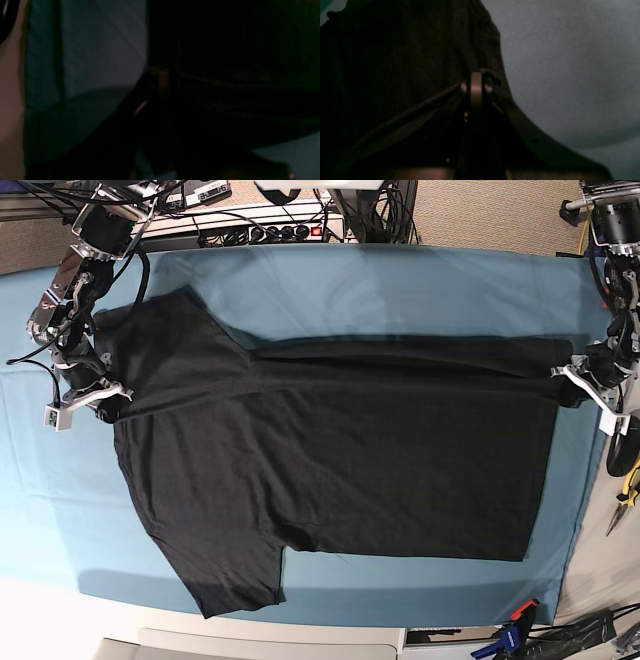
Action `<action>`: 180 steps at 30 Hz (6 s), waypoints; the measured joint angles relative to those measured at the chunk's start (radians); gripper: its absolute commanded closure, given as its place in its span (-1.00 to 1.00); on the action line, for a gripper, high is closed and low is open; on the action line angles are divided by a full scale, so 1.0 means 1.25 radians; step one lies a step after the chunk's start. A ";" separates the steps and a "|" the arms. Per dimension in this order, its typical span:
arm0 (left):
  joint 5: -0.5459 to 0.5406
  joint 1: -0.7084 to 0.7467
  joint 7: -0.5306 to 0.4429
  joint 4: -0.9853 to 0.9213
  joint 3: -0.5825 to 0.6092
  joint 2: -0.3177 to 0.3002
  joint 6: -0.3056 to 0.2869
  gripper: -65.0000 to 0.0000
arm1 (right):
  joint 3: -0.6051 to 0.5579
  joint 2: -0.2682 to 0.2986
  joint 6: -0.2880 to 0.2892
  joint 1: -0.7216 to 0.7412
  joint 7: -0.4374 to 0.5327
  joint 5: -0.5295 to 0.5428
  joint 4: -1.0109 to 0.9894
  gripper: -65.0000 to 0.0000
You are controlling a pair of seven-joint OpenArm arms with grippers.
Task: Fold the T-shirt properly
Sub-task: 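Lower the edge onto the shirt and open the right gripper, then move the right gripper to the sleeve beside it, then grasp the sleeve with the right gripper and fold it over the body, then grasp the shirt edge again with both grippers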
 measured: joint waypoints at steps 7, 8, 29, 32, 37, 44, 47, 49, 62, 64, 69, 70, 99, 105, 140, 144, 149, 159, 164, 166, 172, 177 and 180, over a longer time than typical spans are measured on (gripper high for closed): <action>-0.034 0.000 -0.003 0.000 0.000 0.000 -0.088 0.05 | 0.000 0.001 0.000 0.000 -0.015 -0.017 0.000 0.25; -0.033 0.000 -0.002 0.000 0.000 -0.001 -0.088 0.05 | 0.000 0.001 0.000 0.000 -0.026 -0.016 0.000 0.23; -0.082 0.000 0.064 0.000 0.000 -0.064 -0.092 0.06 | 0.363 0.020 0.036 -0.313 -0.259 0.371 0.158 0.23; -0.082 0.000 0.064 0.000 0.000 -0.064 -0.094 0.06 | 0.355 0.016 0.035 -0.301 -0.265 0.399 0.063 0.23; -0.090 0.000 0.064 0.000 0.000 -0.064 -0.094 0.06 | 0.333 0.020 0.046 -0.243 -0.261 0.471 -0.061 0.23; -0.088 0.000 0.064 0.000 0.000 -0.064 -0.094 0.06 | 0.278 0.025 0.060 -0.236 -0.270 0.497 -0.078 0.23; -0.088 0.000 0.064 0.000 0.000 -0.064 -0.094 0.06 | 0.277 0.025 0.063 -0.236 -0.290 0.512 -0.078 0.24; -0.088 0.000 0.064 0.000 0.000 -0.064 -0.094 0.06 | 0.277 0.025 0.075 -0.240 -0.304 0.524 -0.078 0.27; -0.088 0.000 0.064 0.000 0.000 -0.064 -0.094 0.06 | 0.274 0.023 0.105 -0.273 -0.376 0.593 -0.080 1.00; -0.088 0.000 0.064 0.000 0.000 -0.064 -0.094 0.06 | 0.269 0.019 0.117 -0.273 -0.388 0.615 -0.081 1.00; -0.088 0.000 0.064 0.000 0.000 -0.064 -0.094 0.06 | 0.242 0.018 0.155 -0.273 -0.440 0.700 -0.085 1.00; -0.088 0.000 0.063 0.000 0.000 -0.064 -0.094 0.06 | 0.233 0.018 0.160 -0.273 -0.456 0.716 -0.083 1.00; -0.063 -0.001 0.055 0.000 0.002 -0.065 -0.094 0.06 | -0.180 -0.042 0.169 0.076 -0.067 0.073 0.068 1.00; -0.063 0.000 0.055 0.000 0.002 -0.065 -0.094 0.06 | -0.190 -0.091 0.121 0.070 -0.033 -0.008 0.067 1.00; -0.017 0.000 0.026 0.000 0.002 -0.064 -0.093 0.06 | -0.116 -0.135 -0.028 0.166 -0.031 -0.076 -0.008 -0.12; -0.018 0.000 0.025 0.000 0.002 -0.064 -0.093 0.06 | 0.079 -0.126 -0.037 0.164 -0.180 0.092 0.098 -0.12; -0.018 0.000 0.024 0.000 0.002 -0.063 -0.093 0.06 | 0.260 -0.120 -0.040 0.054 -0.202 0.175 0.111 -0.12; -0.020 0.000 0.009 0.000 0.002 -0.064 -0.093 0.06 | 0.298 -0.028 -0.045 -0.063 -0.209 0.210 0.054 -0.12; -0.020 0.000 0.008 0.000 0.002 -0.064 -0.094 0.06 | 0.273 -0.023 -0.030 -0.025 -0.192 0.280 -0.089 -0.12; -0.018 0.001 0.009 0.000 0.002 -0.064 -0.091 0.06 | 0.257 -0.021 -0.024 -0.018 -0.197 0.310 -0.118 -0.12; -0.018 0.000 0.009 0.000 0.002 -0.064 -0.091 0.06 | 0.181 -0.013 0.003 -0.045 -0.246 0.383 -0.123 -0.12; -0.021 0.000 0.065 0.000 0.002 -0.064 -0.032 0.06 | 0.156 -0.013 0.018 -0.071 -0.240 0.390 -0.121 0.36; -0.070 0.000 0.110 0.000 0.002 -0.063 -0.024 0.06 | 0.156 -0.012 0.047 -0.074 -0.268 0.361 -0.121 0.79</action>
